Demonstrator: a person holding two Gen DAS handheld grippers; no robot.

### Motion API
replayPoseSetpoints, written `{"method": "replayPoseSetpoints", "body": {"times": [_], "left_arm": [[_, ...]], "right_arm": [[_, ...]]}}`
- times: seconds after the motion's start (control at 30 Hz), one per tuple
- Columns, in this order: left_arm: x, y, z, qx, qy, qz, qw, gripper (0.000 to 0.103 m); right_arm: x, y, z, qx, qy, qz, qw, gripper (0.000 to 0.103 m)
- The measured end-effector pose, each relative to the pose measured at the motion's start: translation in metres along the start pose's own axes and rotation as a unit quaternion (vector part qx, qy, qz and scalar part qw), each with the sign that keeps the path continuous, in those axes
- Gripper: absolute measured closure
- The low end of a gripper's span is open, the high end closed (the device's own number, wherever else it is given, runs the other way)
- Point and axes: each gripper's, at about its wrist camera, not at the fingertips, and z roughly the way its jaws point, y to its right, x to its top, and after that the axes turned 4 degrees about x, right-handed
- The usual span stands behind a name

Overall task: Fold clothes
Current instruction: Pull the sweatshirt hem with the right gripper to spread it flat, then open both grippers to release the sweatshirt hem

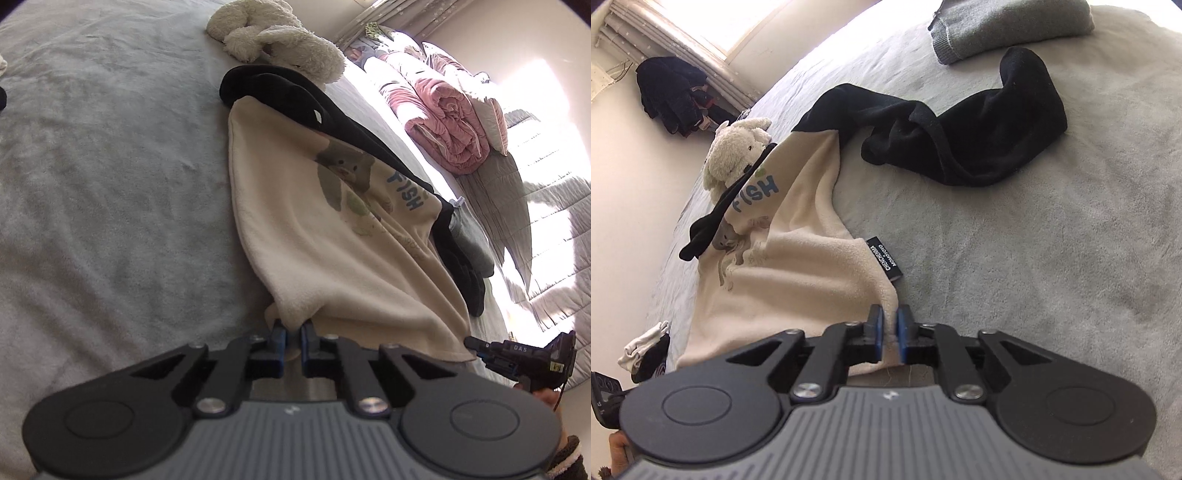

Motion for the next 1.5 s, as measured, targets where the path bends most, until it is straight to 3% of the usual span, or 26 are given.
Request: {"method": "replayPoseSetpoints", "body": {"times": [0.27,0.67,0.97,1.2,1.37,1.47,1.5], "left_arm": [[-0.002,0.022,-0.039,-0.041,0.015,-0.034,0.9985,0.098],[-0.039,0.035,-0.091,-0.059,-0.007,-0.011,0.9982,0.1],[-0.073,0.028,-0.102,-0.037,-0.038,0.014,0.9985,0.1],[-0.088,0.021,-0.068,0.015,-0.09,0.026,0.9955,0.1],[-0.087,0.016,-0.051,0.037,-0.105,0.03,0.9934,0.1],[-0.085,0.017,-0.05,0.041,-0.104,0.04,0.9929,0.097],[-0.083,0.019,-0.051,0.047,-0.103,0.046,0.9925,0.091]], "right_arm": [[0.01,-0.003,-0.027,-0.004,0.002,-0.016,1.0,0.097],[-0.001,-0.023,-0.092,-0.01,-0.031,-0.082,0.996,0.097],[-0.027,-0.02,-0.108,-0.019,-0.065,-0.111,0.991,0.097],[-0.042,-0.006,-0.082,-0.045,-0.107,-0.113,0.987,0.097],[-0.048,-0.002,-0.065,-0.071,-0.126,-0.127,0.981,0.094],[-0.049,-0.002,-0.06,-0.08,-0.131,-0.132,0.979,0.089],[-0.048,-0.003,-0.059,-0.082,-0.132,-0.134,0.979,0.089]]}}
